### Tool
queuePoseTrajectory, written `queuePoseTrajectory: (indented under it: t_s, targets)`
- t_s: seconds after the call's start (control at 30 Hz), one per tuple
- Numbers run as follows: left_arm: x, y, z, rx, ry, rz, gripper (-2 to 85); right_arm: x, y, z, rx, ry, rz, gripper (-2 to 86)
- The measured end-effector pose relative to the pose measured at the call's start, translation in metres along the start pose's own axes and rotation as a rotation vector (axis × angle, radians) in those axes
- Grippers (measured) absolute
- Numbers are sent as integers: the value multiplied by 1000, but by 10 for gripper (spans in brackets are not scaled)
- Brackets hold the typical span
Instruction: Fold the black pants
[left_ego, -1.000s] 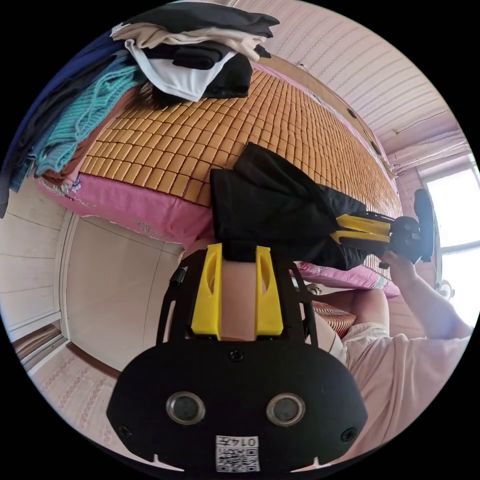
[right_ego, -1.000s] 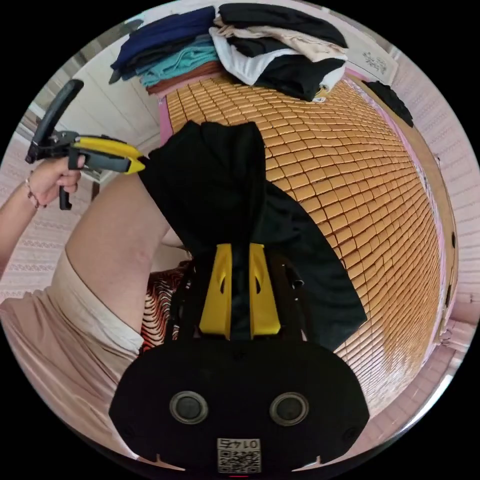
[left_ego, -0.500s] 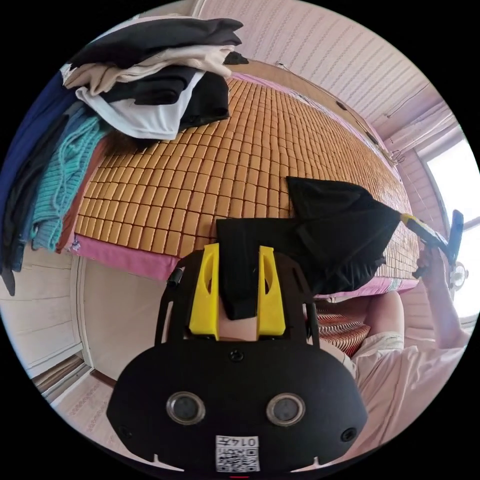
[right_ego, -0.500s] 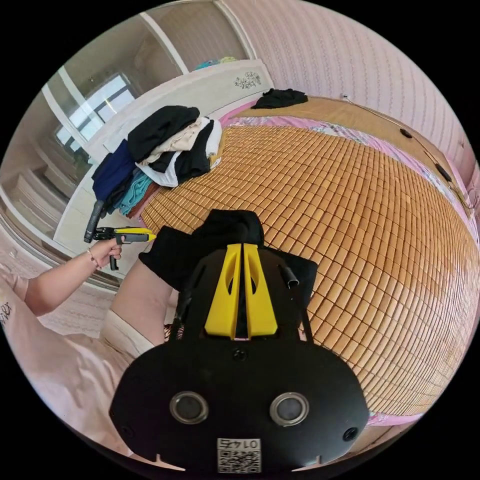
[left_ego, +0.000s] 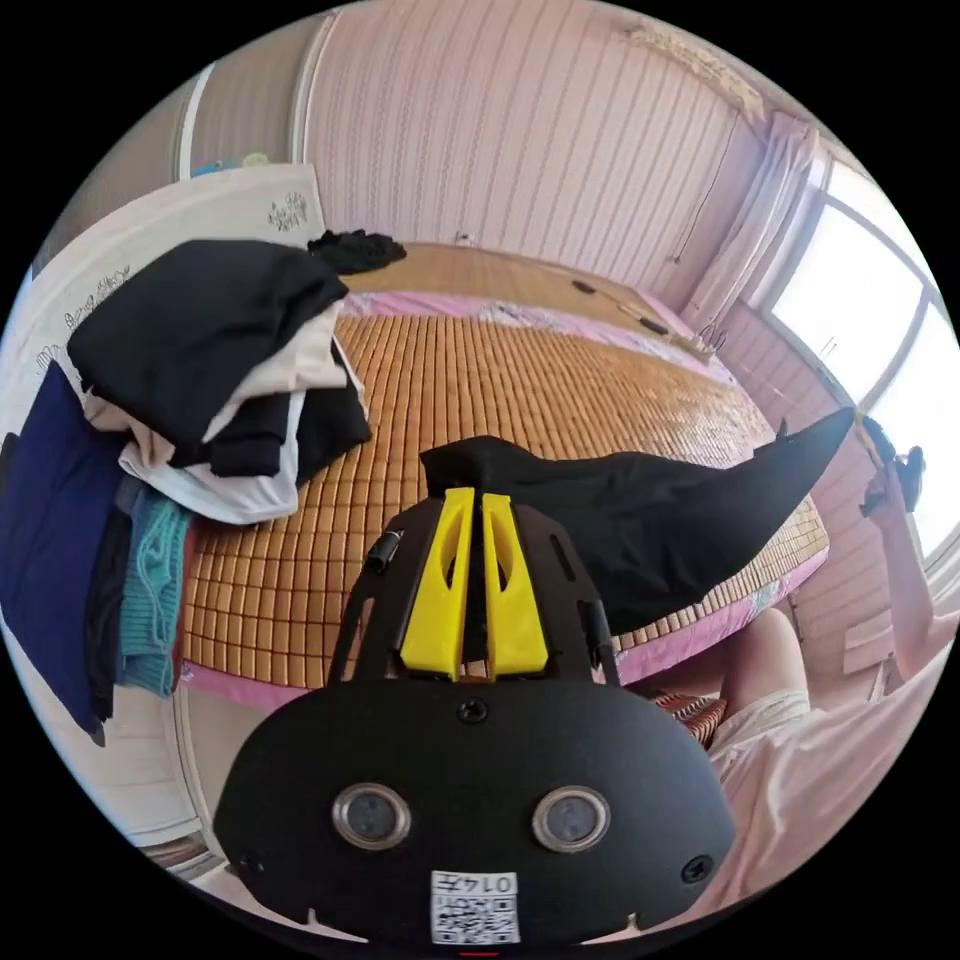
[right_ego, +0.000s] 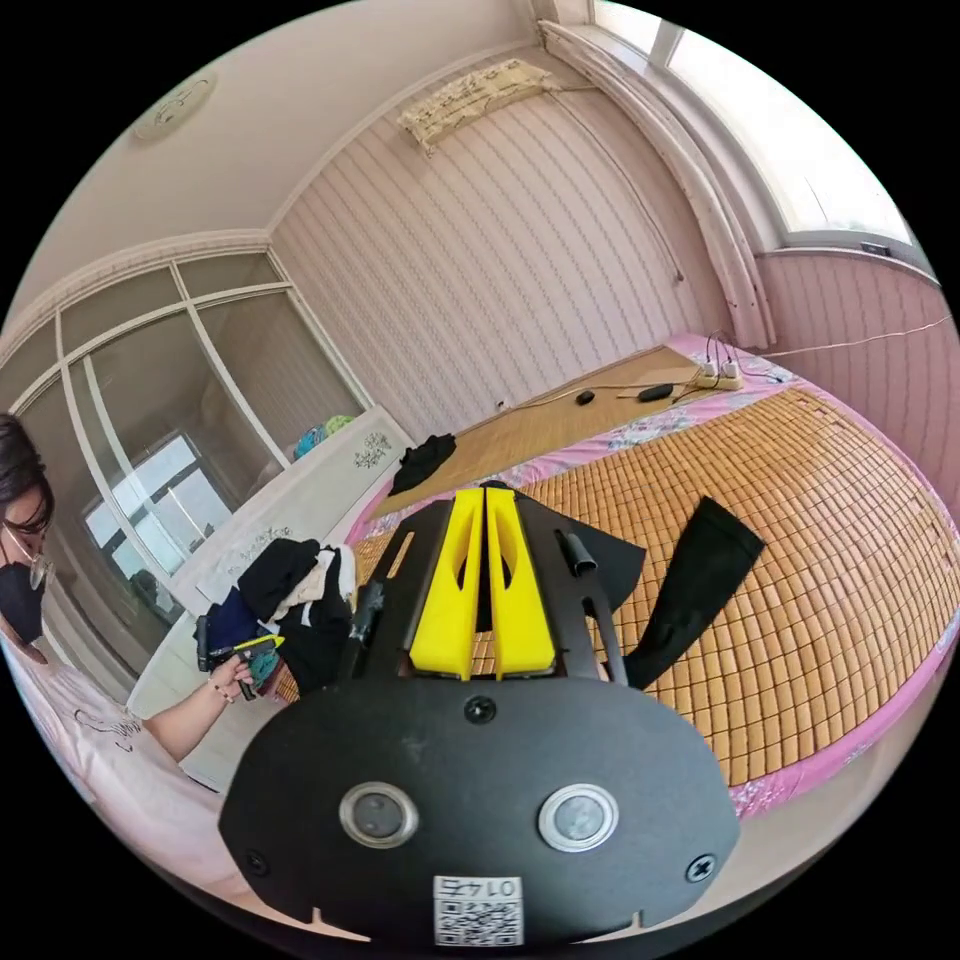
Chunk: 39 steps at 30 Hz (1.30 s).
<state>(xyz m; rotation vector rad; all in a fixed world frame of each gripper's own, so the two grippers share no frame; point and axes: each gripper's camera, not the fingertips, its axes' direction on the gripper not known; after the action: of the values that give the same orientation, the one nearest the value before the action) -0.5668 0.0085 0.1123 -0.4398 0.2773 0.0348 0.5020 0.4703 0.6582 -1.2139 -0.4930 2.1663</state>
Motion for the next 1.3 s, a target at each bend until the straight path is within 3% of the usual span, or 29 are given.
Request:
queuePoseTrajectory:
  t_s: [0.07,0.17,0.43,0.6,0.8,0.87,0.93,1.03,1.1,1.23,1.3]
  targets:
    - [-18,12,-37,150,62,5,-8,29,5,-30,-1,94,7,-4]
    - [-38,51,-45,183,97,1,-8,66,39,-51,-91,122,91,-5]
    - [-78,156,3,-166,162,-217,-9,129,168,-56,-422,243,454,-4]
    - [-80,168,-6,-225,161,-154,-10,136,170,-66,-309,275,532,-2]
    - [-98,172,-50,-50,258,-185,-10,63,121,42,-558,182,113,2]
    - [-101,150,-79,160,436,-221,-10,3,112,113,-670,82,-125,5]
    - [-86,113,-107,275,474,-100,-10,-42,111,161,-706,2,-263,8]
    - [-57,85,-164,397,390,141,-10,-114,111,227,-775,-162,-423,19]
    - [-66,105,-174,364,358,90,-10,-153,118,258,-827,-214,-534,33]
    - [-117,192,-148,84,383,-257,-10,-223,158,321,-964,-253,-759,67]
    - [-119,212,-148,25,367,-294,-10,-252,183,348,-1008,-234,-857,78]
